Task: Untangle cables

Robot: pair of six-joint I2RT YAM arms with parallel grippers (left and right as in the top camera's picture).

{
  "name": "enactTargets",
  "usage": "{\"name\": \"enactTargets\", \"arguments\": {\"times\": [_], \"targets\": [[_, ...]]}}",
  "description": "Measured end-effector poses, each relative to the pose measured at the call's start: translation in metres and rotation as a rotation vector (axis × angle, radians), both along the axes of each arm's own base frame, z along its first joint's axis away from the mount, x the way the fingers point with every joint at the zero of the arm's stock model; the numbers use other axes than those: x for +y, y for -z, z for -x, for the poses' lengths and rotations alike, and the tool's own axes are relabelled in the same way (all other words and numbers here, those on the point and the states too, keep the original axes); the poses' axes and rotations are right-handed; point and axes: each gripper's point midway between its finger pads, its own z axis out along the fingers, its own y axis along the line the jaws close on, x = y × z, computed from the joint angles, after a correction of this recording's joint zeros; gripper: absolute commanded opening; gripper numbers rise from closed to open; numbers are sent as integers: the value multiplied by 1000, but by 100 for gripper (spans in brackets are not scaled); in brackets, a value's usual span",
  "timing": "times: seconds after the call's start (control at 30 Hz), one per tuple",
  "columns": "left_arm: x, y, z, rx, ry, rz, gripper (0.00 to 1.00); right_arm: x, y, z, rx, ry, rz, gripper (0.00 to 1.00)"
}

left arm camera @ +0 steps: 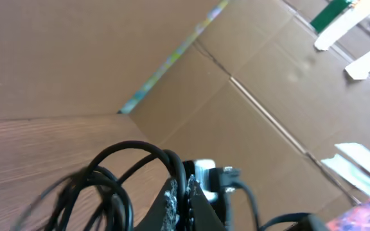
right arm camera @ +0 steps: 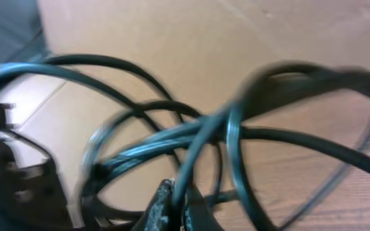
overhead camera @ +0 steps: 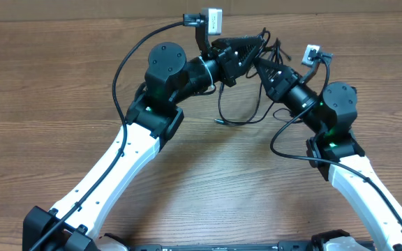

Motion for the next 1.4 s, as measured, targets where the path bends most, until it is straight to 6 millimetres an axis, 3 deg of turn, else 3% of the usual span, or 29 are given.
{"name": "enactTargets", "arguments": {"times": [0.23,0.37,0.77,1.07,1.13,1.27,1.4], "targets": [[20,38,-27,83,-196,-123,4,17,-41,23,-198,-150,-23,4],[29,52,-35,96,-265,-187,4,24,-50,35,-252,-218,-21,4],[38,86,-32,130,-282,-345,4,29,-82,61,-394,-314,-66,4],[57,114,-35,174,-365,-479,4,30,-95,71,-439,-344,-93,4],[57,117,-33,178,-354,-494,4,29,-98,73,-451,-346,-103,4],[38,99,-26,108,-246,-429,4,27,-102,71,-438,-333,-134,4],[26,100,-15,89,-151,-430,4,24,-106,71,-432,-323,-162,4]]}}
